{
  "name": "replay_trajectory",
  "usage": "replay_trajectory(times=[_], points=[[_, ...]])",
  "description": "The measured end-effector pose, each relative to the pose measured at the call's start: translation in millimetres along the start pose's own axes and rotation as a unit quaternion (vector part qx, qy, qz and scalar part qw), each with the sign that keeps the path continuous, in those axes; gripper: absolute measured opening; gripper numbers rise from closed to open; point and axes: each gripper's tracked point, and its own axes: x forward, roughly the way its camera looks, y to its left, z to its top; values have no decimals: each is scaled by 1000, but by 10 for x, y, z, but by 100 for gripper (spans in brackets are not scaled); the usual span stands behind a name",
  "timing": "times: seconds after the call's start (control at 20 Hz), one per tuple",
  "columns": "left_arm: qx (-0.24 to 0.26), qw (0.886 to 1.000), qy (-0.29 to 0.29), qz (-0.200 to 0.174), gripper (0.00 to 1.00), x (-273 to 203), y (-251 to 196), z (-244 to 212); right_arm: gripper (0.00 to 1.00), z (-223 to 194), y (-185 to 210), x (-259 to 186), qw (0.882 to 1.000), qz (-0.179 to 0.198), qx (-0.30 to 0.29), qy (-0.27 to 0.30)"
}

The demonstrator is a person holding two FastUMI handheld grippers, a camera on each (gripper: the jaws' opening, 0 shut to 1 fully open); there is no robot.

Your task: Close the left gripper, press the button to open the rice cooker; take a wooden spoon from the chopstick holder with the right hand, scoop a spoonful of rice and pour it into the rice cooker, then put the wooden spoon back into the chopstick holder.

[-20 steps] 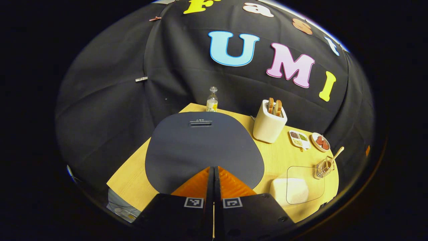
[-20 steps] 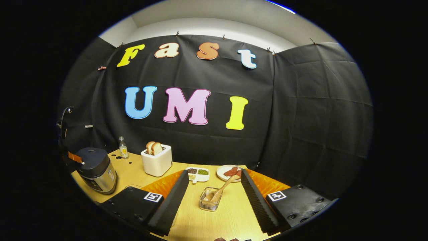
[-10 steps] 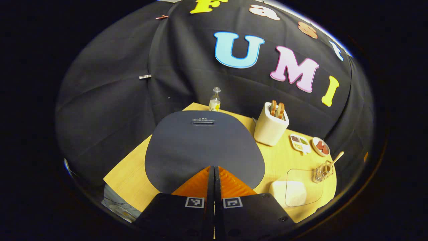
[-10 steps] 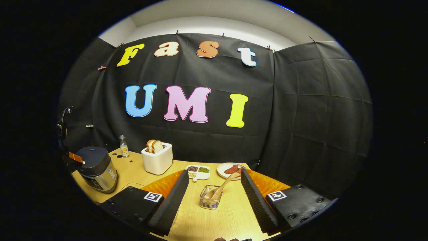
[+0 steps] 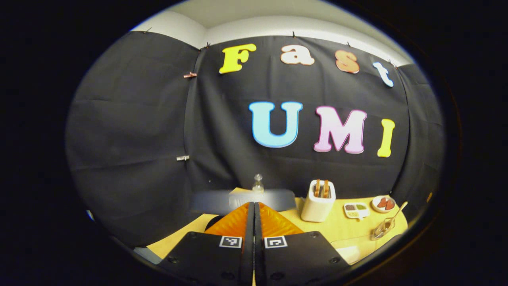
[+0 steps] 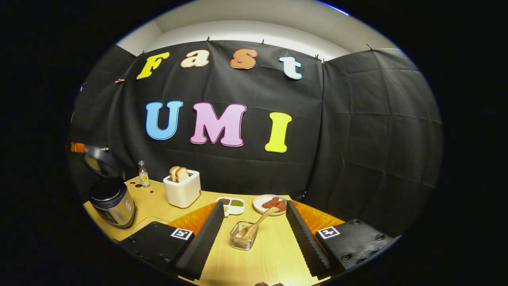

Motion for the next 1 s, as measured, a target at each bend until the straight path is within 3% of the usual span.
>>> replay_trajectory(times=[0.2, 0.45, 0.65, 0.8, 1.0], points=[[-7, 1000, -2, -18, 8, -270, -238, -37, 98, -62, -48, 188, 1000, 10, 6, 9], [-56, 998, 16, -16, 25, -481, -438, -229, 98, -260, -64, 471, 999, 30, 17, 36], [-75, 997, 22, 9, 98, -611, -499, -376, 98, -491, -96, 760, 996, 52, 24, 64], [-70, 996, 34, 38, 96, -728, -535, -545, 98, -701, -119, 989, 993, 72, 42, 89], [-71, 994, 57, 60, 96, -871, -683, -730, 98, -1268, -192, 1287, 979, 79, 74, 173]])
